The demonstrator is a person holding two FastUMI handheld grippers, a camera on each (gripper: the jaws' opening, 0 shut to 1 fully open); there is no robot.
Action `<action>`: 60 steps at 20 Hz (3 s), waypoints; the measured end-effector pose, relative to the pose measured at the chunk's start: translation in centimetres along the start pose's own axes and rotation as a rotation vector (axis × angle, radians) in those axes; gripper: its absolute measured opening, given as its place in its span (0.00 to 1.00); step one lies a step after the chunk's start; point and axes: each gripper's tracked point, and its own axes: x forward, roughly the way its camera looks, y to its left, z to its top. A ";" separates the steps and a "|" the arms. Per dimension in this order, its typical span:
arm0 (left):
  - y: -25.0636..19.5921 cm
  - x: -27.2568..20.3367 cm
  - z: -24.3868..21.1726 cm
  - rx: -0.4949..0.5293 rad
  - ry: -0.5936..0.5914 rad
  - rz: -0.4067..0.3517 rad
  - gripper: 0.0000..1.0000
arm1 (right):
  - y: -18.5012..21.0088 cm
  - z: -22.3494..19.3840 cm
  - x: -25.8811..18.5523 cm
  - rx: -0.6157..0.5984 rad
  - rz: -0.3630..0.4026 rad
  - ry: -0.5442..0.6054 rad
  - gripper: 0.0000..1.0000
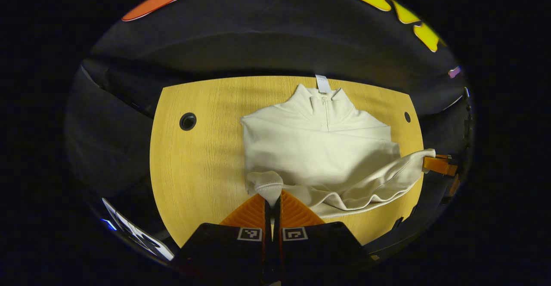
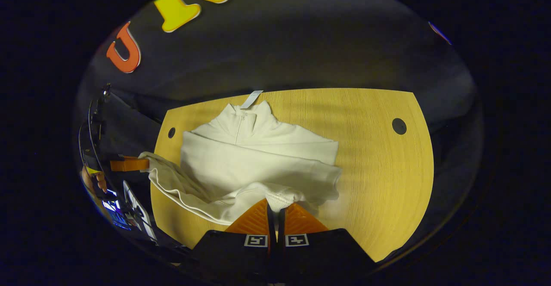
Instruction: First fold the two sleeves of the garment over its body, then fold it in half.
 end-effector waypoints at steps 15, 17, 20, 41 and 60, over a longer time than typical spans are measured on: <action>5.7 -9.2 7.5 0.186 -0.247 0.116 0.04 | -4.4 10.4 14.9 0.123 -0.047 -0.102 0.00; 5.7 -9.3 7.0 0.187 -0.276 0.106 0.06 | -4.8 10.4 15.9 0.153 -0.041 -0.114 0.02; 6.0 -8.7 6.3 0.187 -0.304 0.101 0.10 | -5.4 10.6 16.3 0.202 -0.024 -0.143 0.11; 4.5 -17.0 -3.4 -0.013 -0.387 -0.022 0.98 | -2.3 5.1 6.3 0.089 -0.078 -0.316 0.95; 5.1 -35.7 -24.0 -0.173 -0.713 0.085 0.98 | 2.8 -10.4 -19.4 -0.183 -0.101 -0.690 0.96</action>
